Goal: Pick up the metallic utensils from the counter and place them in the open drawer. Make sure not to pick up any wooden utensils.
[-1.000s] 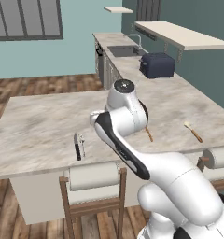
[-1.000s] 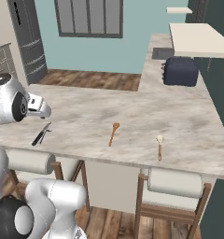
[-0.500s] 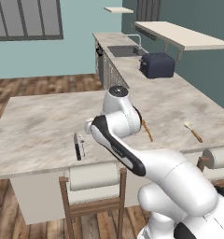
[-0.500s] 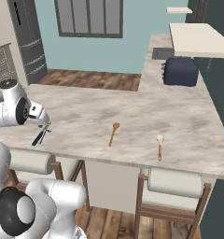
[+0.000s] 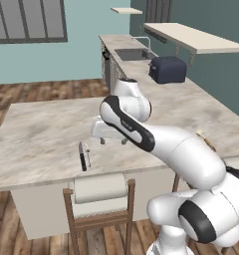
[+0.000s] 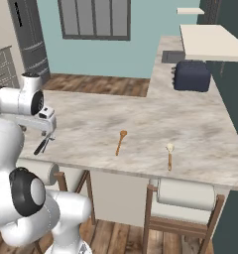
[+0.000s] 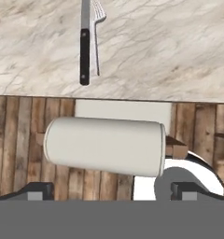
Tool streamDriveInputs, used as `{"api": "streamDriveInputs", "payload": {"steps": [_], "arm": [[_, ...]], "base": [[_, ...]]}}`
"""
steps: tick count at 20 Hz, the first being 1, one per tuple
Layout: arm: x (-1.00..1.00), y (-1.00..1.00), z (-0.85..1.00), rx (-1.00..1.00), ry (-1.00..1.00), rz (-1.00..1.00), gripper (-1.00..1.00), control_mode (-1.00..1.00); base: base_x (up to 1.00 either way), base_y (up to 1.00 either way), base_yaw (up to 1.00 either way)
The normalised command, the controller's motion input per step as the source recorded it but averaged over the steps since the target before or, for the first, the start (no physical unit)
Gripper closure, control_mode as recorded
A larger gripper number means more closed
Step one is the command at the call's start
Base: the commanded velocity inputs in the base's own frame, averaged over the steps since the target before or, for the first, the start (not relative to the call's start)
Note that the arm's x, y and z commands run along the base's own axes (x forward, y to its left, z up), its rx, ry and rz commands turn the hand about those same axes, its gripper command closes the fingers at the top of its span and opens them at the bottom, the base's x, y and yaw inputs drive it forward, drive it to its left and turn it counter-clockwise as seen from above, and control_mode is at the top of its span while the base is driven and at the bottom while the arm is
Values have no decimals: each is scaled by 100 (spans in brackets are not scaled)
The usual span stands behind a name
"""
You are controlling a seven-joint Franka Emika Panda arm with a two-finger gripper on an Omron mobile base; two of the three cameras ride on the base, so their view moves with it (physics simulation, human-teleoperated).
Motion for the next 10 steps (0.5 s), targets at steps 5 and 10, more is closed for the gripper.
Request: {"api": "streamDriveInputs", "payload": {"steps": [5, 10], "arm": [[2, 7, -9, 0, 0, 0, -100, -100], [16, 28, -36, 0, 1, 0, -100, -100]], "base": [[0, 0, 0], [0, 0, 0]]}}
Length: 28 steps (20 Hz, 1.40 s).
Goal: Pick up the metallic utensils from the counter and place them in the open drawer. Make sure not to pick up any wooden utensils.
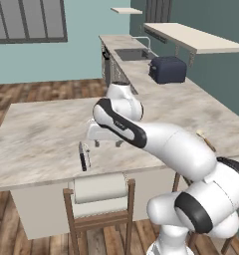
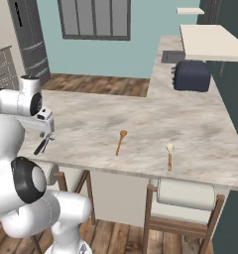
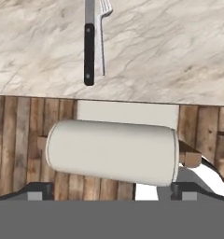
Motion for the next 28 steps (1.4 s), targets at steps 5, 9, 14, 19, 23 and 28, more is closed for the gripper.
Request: {"api": "streamDriveInputs", "payload": {"steps": [5, 9, 14, 19, 23, 28], "arm": [[39, 12, -56, -1, -1, 0, -100, -100], [51, 4, -65, -5, -2, 0, -100, -100], [59, 2, -24, -6, 0, 0, -100, -100], [42, 10, -7, -4, 0, 0, -100, -100], [3, 20, -1, -3, -1, 0, -100, -100], [0, 23, -25, 0, -1, 0, -100, -100]], "base": [[0, 0, 0], [0, 0, 0], [0, 0, 0], [0, 0, 0], [0, 0, 0], [0, 0, 0]]}}
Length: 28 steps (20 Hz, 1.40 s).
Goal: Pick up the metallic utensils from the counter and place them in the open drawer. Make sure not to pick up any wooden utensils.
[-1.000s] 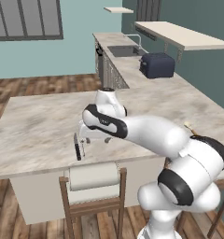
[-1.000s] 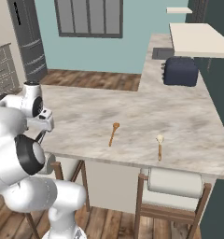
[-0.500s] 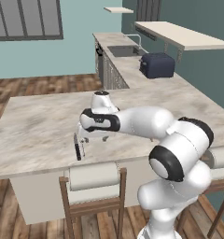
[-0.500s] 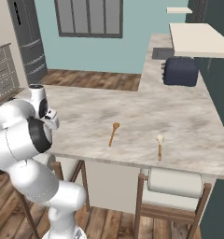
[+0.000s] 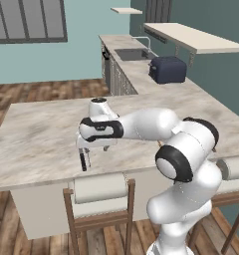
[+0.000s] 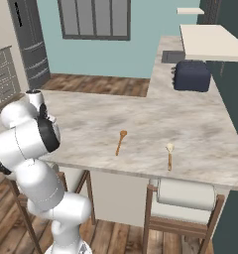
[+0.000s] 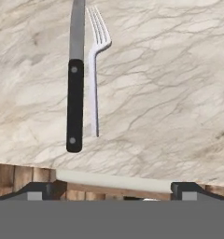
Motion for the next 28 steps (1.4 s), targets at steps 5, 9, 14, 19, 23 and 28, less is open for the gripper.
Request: {"api": "streamDriveInputs", "payload": {"steps": [5, 9, 14, 19, 23, 28], "arm": [[8, 16, -46, 0, 0, 0, -100, -100], [18, 11, -37, 0, 0, 0, -100, -100], [25, 1, -4, 0, 0, 0, -100, -100], [30, 0, -5, 0, 0, 0, -100, -100], [9, 0, -3, 0, 0, 0, -100, -100], [12, 0, -25, -3, 0, 0, -100, -100]], "base": [[0, 0, 0], [0, 0, 0], [0, 0, 0], [0, 0, 0], [0, 0, 0], [0, 0, 0]]}}
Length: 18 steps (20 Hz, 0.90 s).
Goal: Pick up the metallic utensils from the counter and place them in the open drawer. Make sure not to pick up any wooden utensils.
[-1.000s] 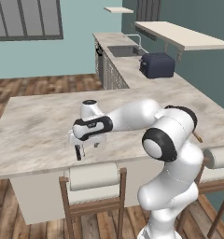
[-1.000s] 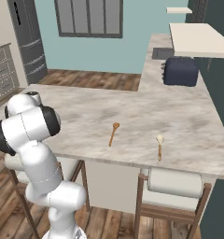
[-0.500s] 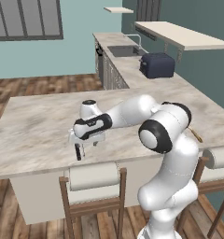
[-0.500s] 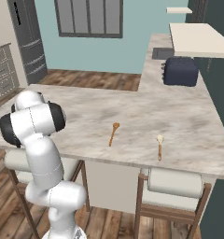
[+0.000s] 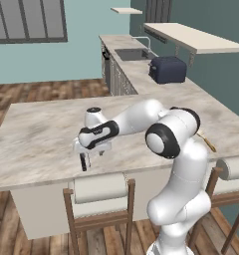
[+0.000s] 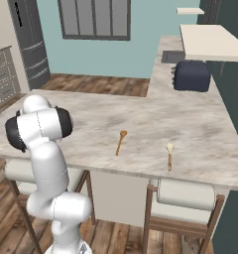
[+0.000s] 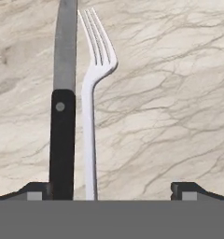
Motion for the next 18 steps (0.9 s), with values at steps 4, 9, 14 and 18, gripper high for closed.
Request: {"api": "streamDriveInputs", "payload": {"steps": [4, 9, 14, 18], "arm": [[14, 0, -28, -2, 0, 0, -100, -100], [14, 0, -17, -1, 0, 0, -100, -100], [15, 0, -12, 0, 0, 0, -100, -100], [18, 0, -21, -2, 0, 0, -100, -100]], "base": [[0, 0, 0], [0, 0, 0], [0, 0, 0], [0, 0, 0]]}}
